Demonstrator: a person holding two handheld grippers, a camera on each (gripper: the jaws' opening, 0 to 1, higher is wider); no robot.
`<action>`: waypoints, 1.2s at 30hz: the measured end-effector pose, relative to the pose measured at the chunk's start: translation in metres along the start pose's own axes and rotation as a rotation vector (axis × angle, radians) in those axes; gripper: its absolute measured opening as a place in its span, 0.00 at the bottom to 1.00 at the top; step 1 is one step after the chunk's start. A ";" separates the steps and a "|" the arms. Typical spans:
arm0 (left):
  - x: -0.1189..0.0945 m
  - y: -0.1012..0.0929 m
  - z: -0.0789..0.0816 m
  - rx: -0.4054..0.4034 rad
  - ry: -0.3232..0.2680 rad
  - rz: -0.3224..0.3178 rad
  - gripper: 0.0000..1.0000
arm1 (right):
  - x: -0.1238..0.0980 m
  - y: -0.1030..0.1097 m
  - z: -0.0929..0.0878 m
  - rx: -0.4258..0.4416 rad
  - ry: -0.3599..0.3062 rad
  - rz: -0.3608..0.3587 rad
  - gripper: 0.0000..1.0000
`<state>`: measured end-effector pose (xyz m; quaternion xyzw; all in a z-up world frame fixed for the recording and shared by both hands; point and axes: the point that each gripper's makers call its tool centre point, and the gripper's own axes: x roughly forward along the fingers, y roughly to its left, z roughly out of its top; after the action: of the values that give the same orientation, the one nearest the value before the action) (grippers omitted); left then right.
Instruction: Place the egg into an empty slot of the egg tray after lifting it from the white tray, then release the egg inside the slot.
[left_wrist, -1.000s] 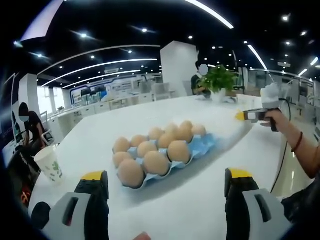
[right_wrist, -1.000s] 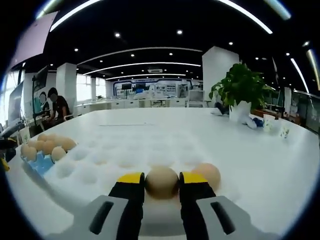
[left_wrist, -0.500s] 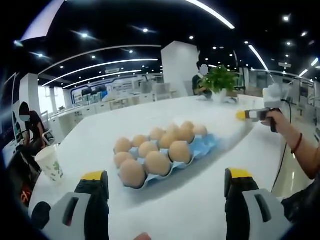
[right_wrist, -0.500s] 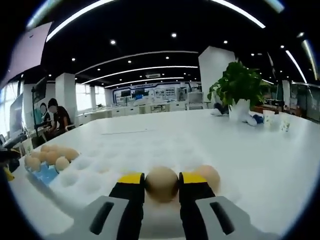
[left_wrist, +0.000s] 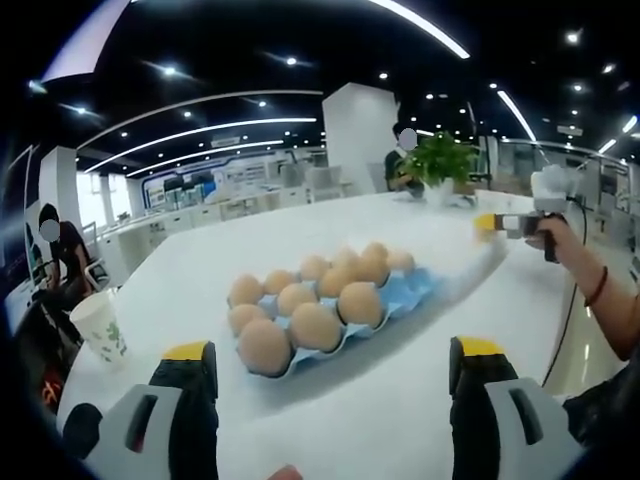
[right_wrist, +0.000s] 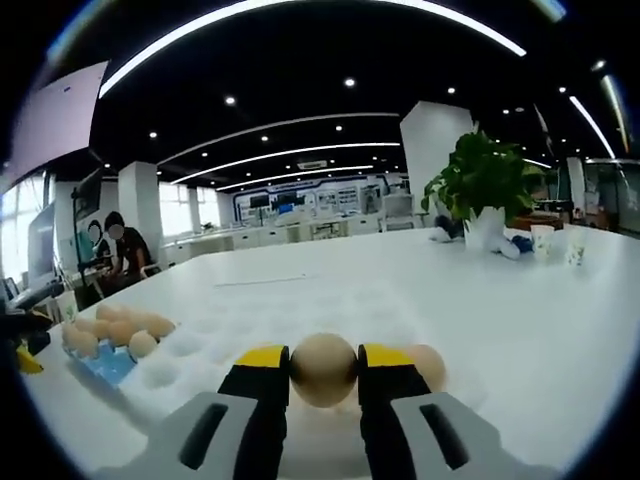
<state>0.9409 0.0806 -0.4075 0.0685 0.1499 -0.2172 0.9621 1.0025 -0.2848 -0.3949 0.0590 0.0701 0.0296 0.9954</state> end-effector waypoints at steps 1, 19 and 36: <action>0.000 0.000 0.000 -0.001 0.000 0.000 0.98 | -0.001 0.002 0.001 0.006 -0.002 0.008 0.28; 0.002 0.001 -0.001 -0.006 0.004 0.001 0.98 | 0.016 -0.010 -0.016 -0.130 0.113 -0.051 0.28; 0.000 0.001 0.003 0.000 -0.002 0.002 0.98 | 0.010 -0.002 0.005 -0.049 0.036 -0.005 0.28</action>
<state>0.9421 0.0813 -0.4049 0.0685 0.1489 -0.2165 0.9624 1.0131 -0.2864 -0.3917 0.0338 0.0874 0.0301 0.9951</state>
